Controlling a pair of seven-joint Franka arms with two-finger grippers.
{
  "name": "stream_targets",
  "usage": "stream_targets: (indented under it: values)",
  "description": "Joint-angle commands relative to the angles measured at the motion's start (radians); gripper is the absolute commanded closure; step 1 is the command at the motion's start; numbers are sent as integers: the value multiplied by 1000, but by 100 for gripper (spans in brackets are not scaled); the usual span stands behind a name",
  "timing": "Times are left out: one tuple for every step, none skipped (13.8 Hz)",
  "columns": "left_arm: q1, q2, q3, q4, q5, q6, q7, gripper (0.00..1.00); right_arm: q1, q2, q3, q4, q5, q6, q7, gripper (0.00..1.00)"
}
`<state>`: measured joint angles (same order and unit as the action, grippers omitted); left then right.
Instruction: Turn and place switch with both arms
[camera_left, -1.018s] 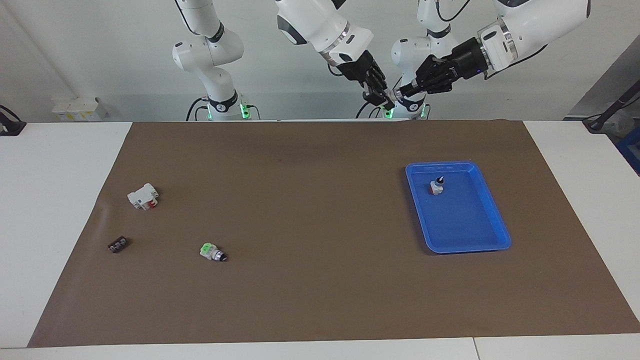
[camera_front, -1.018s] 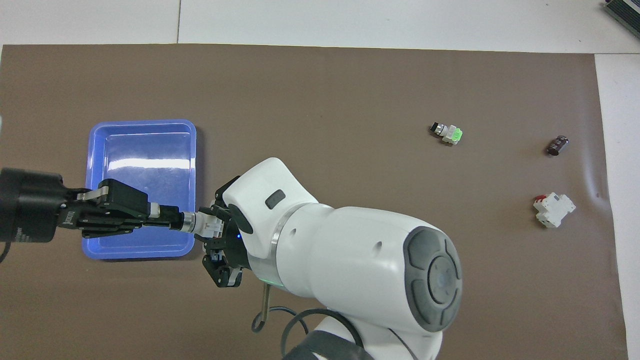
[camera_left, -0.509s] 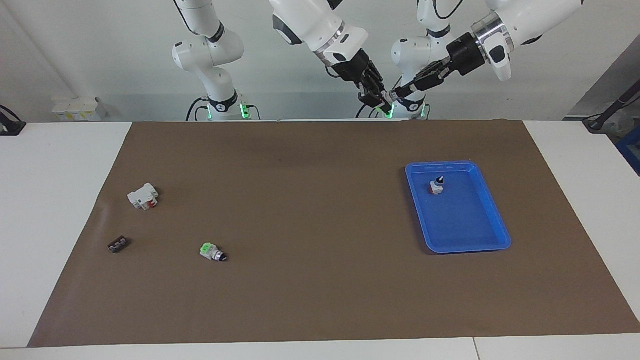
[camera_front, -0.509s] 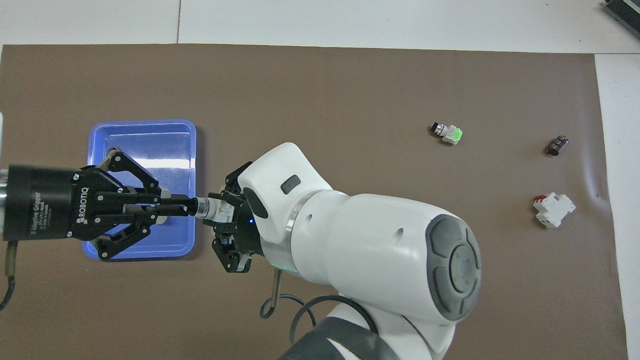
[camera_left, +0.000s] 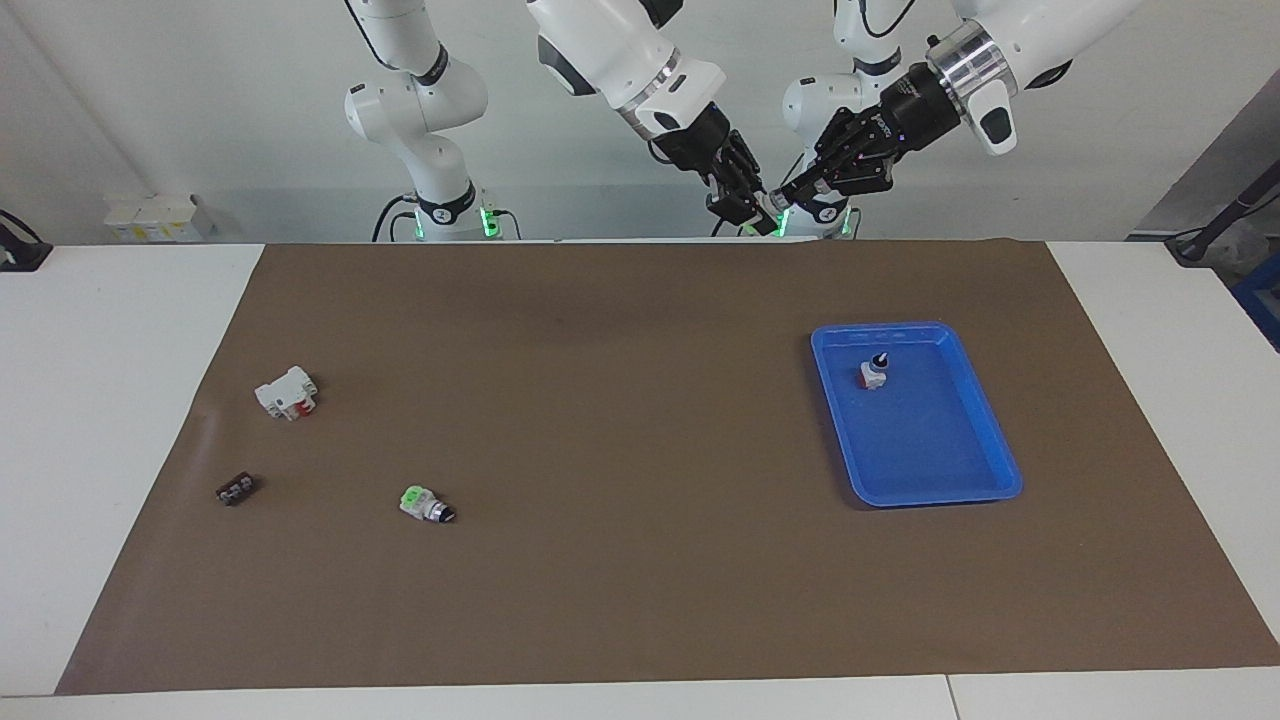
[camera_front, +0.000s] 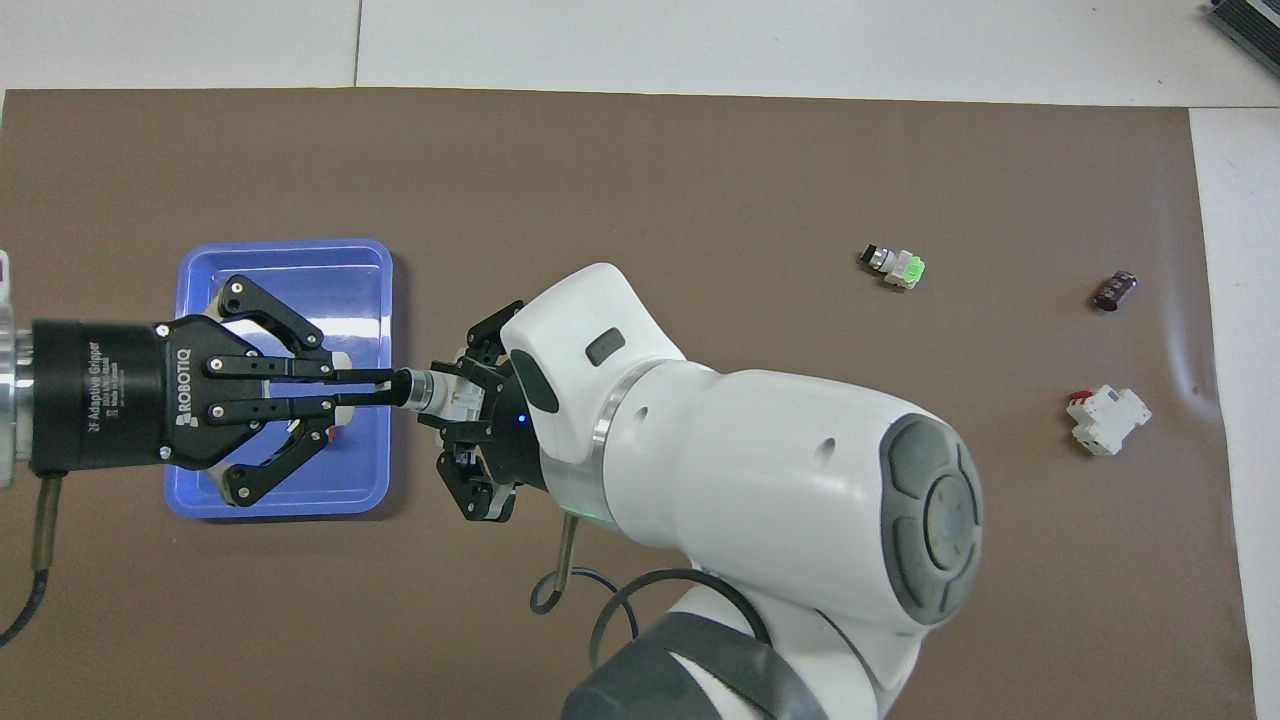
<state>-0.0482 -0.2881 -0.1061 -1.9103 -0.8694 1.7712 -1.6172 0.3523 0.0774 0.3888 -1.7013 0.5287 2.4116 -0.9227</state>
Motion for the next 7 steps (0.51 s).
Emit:
stream_targets:
  values:
    - [-9,-2,-17,4,-28,100,-46,100,20,7,35,-8,-1,-19,30,100]
    - [-7,-3,-17,4,-28,100,-44,100,21,7,35,-9,-1,-19,30,100]
    - [-2,-3,-17,2,-28,100,-44,100,21,7,35,-8,-1,-19,30,100]
    - [-1,-3,-17,2,-28,100,-40,100,21,5,35,-8,-1,-19,30,100]
    - [-1,-3,-17,2,-26,100,-38,100,21,5,35,-8,-1,-19,30,100]
    - [1,-3,-17,4,-26,100,-36,100,22,7,35,-11,1,-19,33,100]
    - [4,-2,-17,5,-26,100,-36,100,21,5,35,-15,2,-19,57,85]
